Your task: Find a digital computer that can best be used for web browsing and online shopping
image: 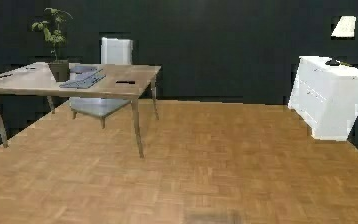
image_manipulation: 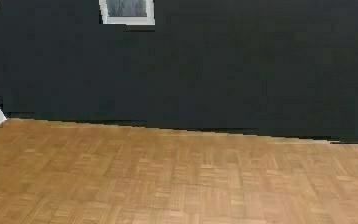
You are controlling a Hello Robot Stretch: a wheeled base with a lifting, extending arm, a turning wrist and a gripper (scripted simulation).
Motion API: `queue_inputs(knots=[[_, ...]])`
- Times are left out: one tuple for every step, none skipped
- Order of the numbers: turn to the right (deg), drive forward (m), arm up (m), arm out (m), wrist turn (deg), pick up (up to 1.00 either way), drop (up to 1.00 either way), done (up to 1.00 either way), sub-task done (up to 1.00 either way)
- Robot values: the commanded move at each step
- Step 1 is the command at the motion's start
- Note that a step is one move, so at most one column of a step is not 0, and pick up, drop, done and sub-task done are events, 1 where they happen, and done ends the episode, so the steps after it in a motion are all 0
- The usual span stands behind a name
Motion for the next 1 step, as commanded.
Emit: queue_inputs(knots=[[0.0,1.00,0.00,0.00,0.0,0.00,0.00,0.00,0.00]])
